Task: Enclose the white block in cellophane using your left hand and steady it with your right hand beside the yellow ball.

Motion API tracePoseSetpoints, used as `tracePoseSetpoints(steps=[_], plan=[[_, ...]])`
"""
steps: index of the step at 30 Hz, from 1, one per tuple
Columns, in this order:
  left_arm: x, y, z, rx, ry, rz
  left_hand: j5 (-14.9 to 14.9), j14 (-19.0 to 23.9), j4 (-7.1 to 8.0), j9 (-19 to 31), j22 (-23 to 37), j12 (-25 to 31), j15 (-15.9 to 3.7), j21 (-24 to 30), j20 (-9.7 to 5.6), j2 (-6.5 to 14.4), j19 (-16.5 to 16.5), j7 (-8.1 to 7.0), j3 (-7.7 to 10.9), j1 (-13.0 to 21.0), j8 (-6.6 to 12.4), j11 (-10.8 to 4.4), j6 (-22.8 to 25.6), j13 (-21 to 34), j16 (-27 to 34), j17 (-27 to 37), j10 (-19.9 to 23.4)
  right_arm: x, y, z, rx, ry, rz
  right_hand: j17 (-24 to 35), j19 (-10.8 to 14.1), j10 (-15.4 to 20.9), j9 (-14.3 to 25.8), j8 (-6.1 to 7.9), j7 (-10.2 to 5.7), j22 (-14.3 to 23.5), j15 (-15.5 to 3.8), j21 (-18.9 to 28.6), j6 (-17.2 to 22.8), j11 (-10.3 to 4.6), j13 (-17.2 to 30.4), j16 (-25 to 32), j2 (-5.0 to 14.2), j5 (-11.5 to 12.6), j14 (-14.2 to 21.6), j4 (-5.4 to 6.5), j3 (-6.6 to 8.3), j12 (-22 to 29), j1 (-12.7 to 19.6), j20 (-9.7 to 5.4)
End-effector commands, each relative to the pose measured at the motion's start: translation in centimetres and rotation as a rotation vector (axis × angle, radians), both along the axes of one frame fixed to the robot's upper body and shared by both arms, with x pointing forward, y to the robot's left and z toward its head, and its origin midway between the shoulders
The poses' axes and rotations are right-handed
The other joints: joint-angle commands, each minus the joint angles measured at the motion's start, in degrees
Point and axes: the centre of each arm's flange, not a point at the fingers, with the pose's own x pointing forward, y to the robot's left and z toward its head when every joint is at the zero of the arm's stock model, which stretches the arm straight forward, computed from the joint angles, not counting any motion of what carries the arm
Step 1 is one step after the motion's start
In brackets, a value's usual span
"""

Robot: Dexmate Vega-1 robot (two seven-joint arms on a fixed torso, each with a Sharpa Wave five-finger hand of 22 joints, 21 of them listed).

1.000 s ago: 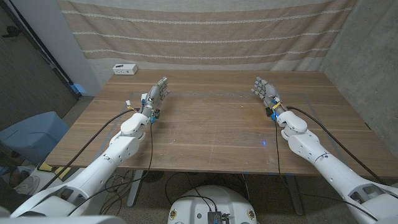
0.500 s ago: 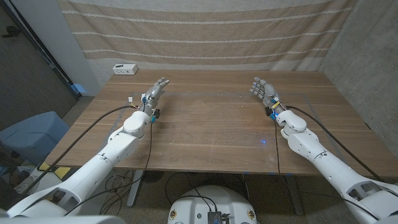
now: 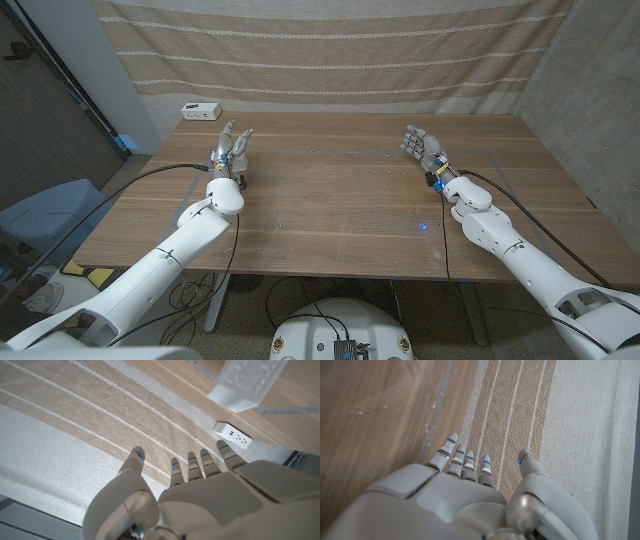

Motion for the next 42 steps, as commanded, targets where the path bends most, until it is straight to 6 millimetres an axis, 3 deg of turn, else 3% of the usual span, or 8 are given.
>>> tracePoseSetpoints(steps=[1,11,19,22,26,31,35,42], plan=[[-2.8,4.7,1.2,0.159,0.076,0.535,-0.2,1.7,-0.36,0.0,0.1,0.3,-0.43,0.7,0.83,-1.6,1.6,-0.60,-0.44,0.3,0.23,-0.45,0.5,0.1,0.7,0.2,0.8,0.4,0.4,0.0,-0.003,0.007,0.007,0.2,0.3,0.2,0.1,-0.05,0.07,0.2,0.35,0.2,0.5,0.26,0.2,0.0,0.22,0.3,0.0,0.06,0.57,-0.2,-0.2,0.34],[-2.0,6.3,3.0,0.323,0.189,0.545,-0.6,1.9,-0.64,0.0,0.1,0.1,-1.01,0.8,0.63,-3.0,2.3,-0.67,-1.02,0.4,0.00,-1.06,0.2,0.2,0.4,0.3,0.7,0.4,0.6,-0.1,0.001,0.015,0.014,0.1,0.3,0.5,0.1,-0.01,0.21,0.2,0.51,0.2,0.7,0.28,0.1,0.0,0.13,0.3,0.0,0.05,0.62,-0.2,-0.3,0.41],[-0.8,6.8,4.4,0.445,0.228,0.528,-1.2,2.2,-0.94,0.0,0.1,-0.1,-0.99,0.9,0.49,-5.4,3.3,-0.98,-2.02,0.6,-0.57,-1.40,-1.5,0.2,0.3,0.3,0.3,0.4,0.7,0.0,-0.002,0.012,0.013,0.1,0.3,0.7,0.1,0.02,0.27,0.2,0.49,0.2,0.9,0.49,0.1,0.0,0.09,0.3,0.0,0.08,0.65,-0.2,-0.3,0.42],[-0.6,6.9,5.0,0.475,0.258,0.531,-1.1,4.2,-1.14,0.0,0.1,-0.3,-1.42,1.8,2.26,-7.3,6.4,-1.90,-2.56,2.0,-0.46,-1.51,-2.2,0.3,0.6,0.4,0.1,0.3,0.7,-0.1,0.005,0.015,0.008,0.1,0.3,0.8,0.1,0.02,0.25,0.2,0.51,0.2,0.9,0.59,0.1,0.0,0.08,0.3,0.0,0.09,0.67,-0.2,-0.4,0.42],[-0.4,7.1,5.6,0.515,0.326,0.554,-0.8,6.1,-1.04,0.0,0.1,-0.4,-1.97,2.5,2.71,-8.3,9.2,-3.89,-2.81,3.5,-0.25,-2.32,-2.3,0.3,0.7,0.4,-0.1,0.3,0.7,-0.2,0.003,0.015,0.008,0.1,0.3,1.0,0.1,0.04,0.24,0.2,0.50,0.2,1.0,0.65,0.1,0.0,0.06,0.3,0.0,0.10,0.68,-0.2,-0.4,0.42],[0.0,7.1,6.2,0.581,0.448,0.585,-0.6,4.5,-1.04,0.0,0.1,-1.0,-1.08,2.4,2.98,-9.6,10.0,-5.93,-3.21,5.2,-0.41,-2.50,-3.2,0.4,-0.3,0.4,-1.6,0.4,0.7,-0.3,0.007,0.017,0.010,0.1,0.3,1.4,0.1,0.05,0.28,0.2,0.55,0.2,1.1,0.87,0.1,0.0,0.04,0.3,0.1,0.09,0.72,-0.1,-0.4,0.42],[0.6,7.1,6.5,0.623,0.572,0.596,-0.1,2.6,-0.47,0.1,0.1,-1.9,0.21,1.6,3.02,-10.7,9.8,-6.11,-4.00,7.3,-1.28,-2.56,-8.3,0.7,-0.9,0.6,-5.1,0.5,0.8,-0.2,0.007,0.017,0.014,0.1,0.3,1.6,0.1,0.07,0.29,0.2,0.55,0.2,1.2,1.15,0.1,0.0,0.04,0.3,0.1,0.10,0.76,-0.1,-0.5,0.42],[1.5,6.7,6.5,0.691,0.679,0.622,0.2,-0.1,-0.13,0.1,0.1,-2.3,2.21,0.7,3.01,-11.2,9.0,-6.16,-4.71,8.4,-1.06,-1.67,-10.5,0.9,-1.4,0.7,-8.1,0.6,0.9,-0.2,0.002,0.015,0.014,0.1,0.3,1.8,0.1,0.07,0.39,0.2,0.59,0.3,1.3,1.11,0.1,0.0,-0.03,0.3,0.1,0.12,0.76,-0.1,-0.6,0.40]])
